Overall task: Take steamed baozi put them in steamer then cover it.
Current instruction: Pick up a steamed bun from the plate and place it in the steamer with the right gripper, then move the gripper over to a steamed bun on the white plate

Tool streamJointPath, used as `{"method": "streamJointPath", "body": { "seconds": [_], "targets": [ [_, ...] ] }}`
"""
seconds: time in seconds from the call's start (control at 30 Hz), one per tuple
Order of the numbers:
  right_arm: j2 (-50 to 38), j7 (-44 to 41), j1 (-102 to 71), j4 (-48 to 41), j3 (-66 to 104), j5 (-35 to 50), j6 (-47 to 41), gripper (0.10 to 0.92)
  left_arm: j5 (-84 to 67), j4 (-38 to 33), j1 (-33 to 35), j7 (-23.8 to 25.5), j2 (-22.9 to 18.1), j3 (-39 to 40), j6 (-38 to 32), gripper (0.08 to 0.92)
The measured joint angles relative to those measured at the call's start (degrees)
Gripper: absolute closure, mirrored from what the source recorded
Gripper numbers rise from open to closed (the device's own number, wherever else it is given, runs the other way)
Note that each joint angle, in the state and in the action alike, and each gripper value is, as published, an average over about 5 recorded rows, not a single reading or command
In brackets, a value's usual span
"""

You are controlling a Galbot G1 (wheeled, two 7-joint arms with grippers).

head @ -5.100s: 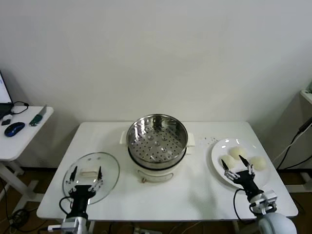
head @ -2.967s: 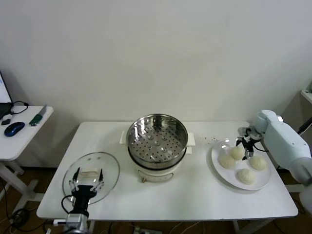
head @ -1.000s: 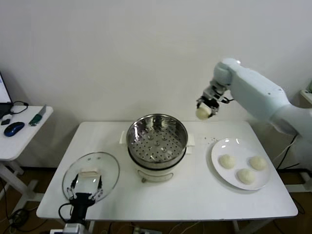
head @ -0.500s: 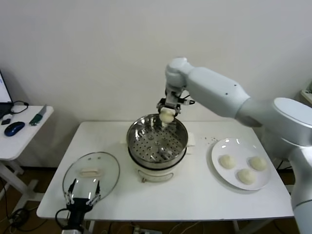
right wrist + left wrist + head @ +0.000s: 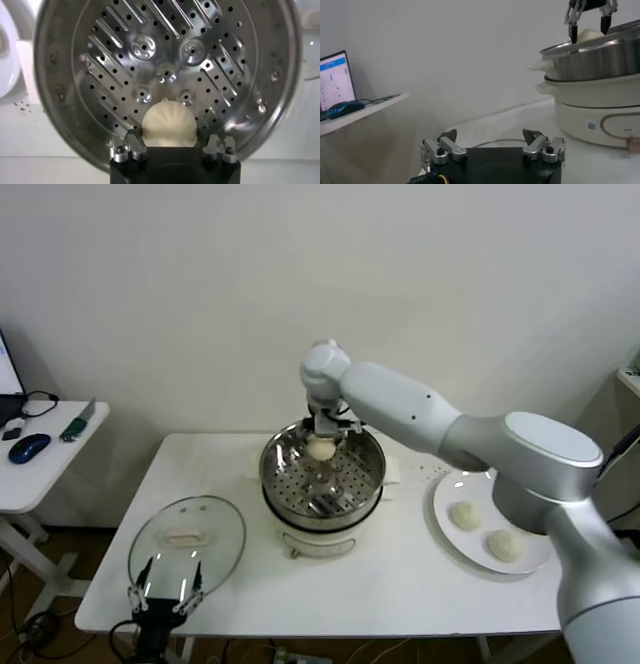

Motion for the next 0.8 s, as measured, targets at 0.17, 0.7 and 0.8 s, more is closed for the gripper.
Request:
{"method": "streamJointPath", "body": {
  "seconds": [0.17, 0.7, 0.8],
  "targets": [
    [0.87, 0.90, -1.75, -1.42, 0.60, -2.70, 0.77, 0.304, -0.07, 0.08, 0.10, -0.06, 0.00, -0.10, -0.07, 0.177],
    [0.18, 2.05, -2.48, -1.97, 2.59, -4.99, 1.74, 0.203, -0.10, 0.43, -0.13, -0.18, 0.01, -0.16, 0.09, 0.177],
    [-0.48, 2.04, -1.51, -1.33, 2.64, -3.58, 1.44, 0.202, -0.10, 0.45, -0.15, -0.19, 0.07, -0.16, 0.11, 0.177]
  ]
}}
